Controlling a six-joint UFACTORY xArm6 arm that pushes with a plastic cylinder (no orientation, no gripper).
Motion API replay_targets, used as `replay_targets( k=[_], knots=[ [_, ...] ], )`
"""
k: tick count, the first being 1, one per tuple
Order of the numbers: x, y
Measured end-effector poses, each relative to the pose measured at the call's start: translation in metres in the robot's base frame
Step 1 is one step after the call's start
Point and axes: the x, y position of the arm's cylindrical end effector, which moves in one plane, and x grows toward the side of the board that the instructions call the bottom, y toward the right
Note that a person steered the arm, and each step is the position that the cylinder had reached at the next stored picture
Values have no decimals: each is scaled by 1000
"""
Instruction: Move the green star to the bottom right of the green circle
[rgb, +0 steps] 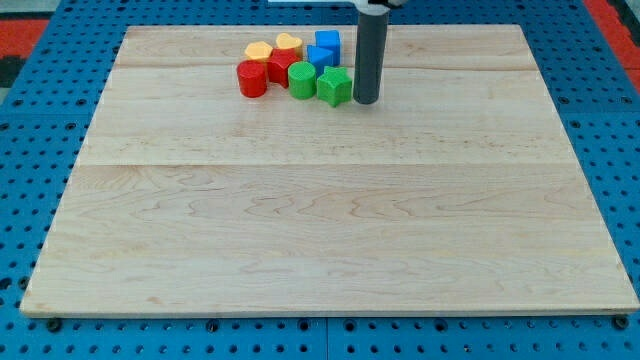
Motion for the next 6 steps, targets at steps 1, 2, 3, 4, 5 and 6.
replay_targets(
  k=[1, 2, 3, 4, 5, 6],
  knots=[
    [17, 4],
    [-6, 55],
    [-60, 37],
    [-40, -15],
    [4, -54],
    [34, -74]
  ],
)
